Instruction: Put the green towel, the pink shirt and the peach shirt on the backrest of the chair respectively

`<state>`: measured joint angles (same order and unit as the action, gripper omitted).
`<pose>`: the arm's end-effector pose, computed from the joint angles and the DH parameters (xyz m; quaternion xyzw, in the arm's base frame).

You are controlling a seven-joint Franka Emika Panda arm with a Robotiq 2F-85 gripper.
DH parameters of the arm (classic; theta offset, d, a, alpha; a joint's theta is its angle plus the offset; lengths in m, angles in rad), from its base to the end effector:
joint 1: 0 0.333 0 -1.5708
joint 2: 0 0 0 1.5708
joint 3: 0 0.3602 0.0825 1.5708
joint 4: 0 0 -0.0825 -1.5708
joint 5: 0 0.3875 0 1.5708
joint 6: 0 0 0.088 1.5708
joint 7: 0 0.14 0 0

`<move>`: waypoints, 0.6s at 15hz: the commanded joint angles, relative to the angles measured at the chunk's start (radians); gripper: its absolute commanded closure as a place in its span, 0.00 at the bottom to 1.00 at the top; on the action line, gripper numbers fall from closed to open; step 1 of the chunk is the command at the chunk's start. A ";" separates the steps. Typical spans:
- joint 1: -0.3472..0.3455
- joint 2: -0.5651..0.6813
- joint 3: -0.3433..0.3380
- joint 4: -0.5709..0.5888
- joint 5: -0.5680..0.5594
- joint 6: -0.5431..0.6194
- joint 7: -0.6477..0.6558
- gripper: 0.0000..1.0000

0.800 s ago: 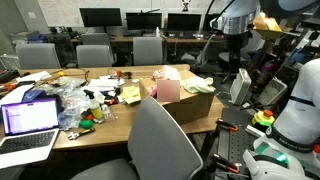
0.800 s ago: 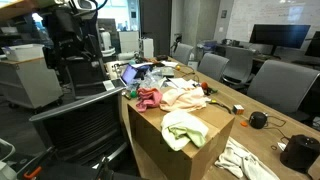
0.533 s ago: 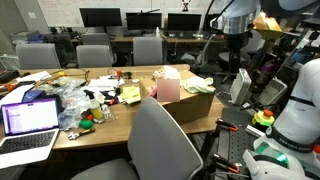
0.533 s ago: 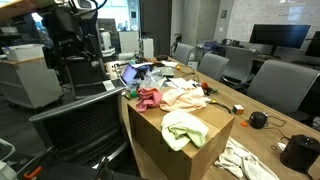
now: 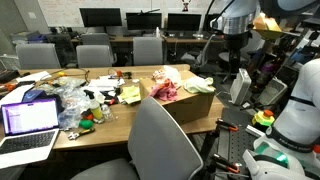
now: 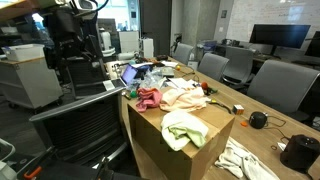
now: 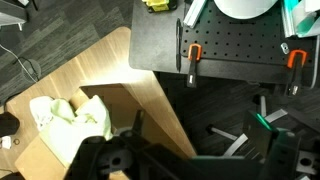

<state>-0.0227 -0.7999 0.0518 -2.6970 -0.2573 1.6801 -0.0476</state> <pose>0.2502 -0.0254 0.4464 0.9821 0.0557 -0.1107 0.1417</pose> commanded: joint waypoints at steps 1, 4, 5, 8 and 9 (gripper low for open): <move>-0.018 0.025 -0.033 0.051 -0.052 -0.014 0.009 0.00; -0.053 0.039 -0.089 0.100 -0.090 -0.012 -0.005 0.00; -0.065 0.046 -0.112 0.117 -0.093 -0.010 -0.008 0.00; -0.090 0.074 -0.185 0.168 -0.085 0.004 -0.035 0.00; -0.095 0.083 -0.203 0.183 -0.079 0.010 -0.042 0.00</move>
<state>-0.0970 -0.7712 -0.1004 -2.5882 -0.3382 1.6813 -0.0564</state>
